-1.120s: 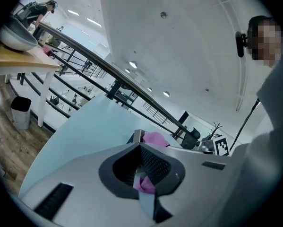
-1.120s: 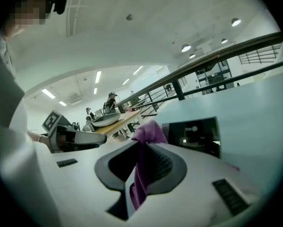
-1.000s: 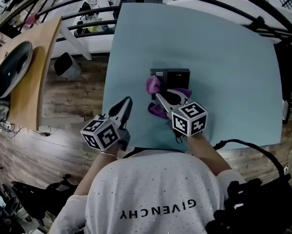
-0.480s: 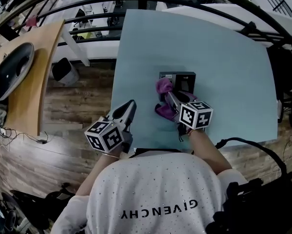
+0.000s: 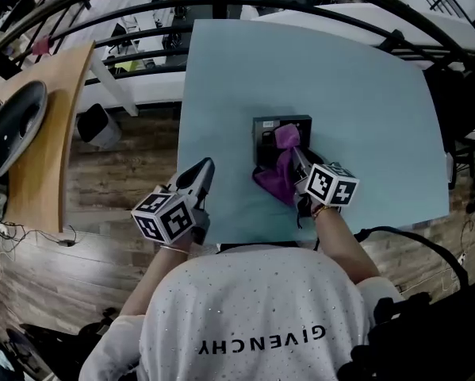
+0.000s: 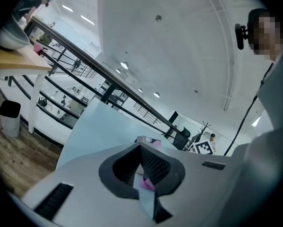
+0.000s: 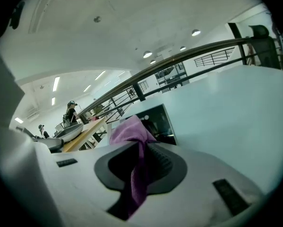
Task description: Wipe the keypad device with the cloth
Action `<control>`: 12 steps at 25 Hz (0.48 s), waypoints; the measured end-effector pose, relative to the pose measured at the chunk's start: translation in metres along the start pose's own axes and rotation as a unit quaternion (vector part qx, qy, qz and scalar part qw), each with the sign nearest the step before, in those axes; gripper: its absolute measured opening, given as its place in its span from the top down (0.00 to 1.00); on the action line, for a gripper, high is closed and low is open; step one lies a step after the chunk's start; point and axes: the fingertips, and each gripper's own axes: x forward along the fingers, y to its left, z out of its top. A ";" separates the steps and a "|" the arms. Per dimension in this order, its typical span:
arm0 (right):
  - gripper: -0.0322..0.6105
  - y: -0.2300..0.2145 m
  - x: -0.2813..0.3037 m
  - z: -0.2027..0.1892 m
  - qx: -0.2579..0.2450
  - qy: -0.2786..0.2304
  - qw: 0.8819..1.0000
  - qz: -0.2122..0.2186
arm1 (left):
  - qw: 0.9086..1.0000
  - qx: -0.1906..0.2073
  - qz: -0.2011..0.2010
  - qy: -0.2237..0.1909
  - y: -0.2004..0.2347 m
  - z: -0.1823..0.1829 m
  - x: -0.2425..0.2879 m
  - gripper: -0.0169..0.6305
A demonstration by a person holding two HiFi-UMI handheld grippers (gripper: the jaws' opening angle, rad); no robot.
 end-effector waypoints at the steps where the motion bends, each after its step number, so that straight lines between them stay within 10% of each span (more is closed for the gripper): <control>1: 0.88 -0.005 -0.002 0.001 0.007 -0.003 1.000 -0.004 | 1.000 0.005 0.000 0.003 -0.001 0.000 0.002 0.97; 12: 0.87 -0.045 -0.022 0.012 0.058 -0.046 0.996 -0.051 | 0.999 0.039 -0.006 0.015 -0.012 0.000 0.011 0.97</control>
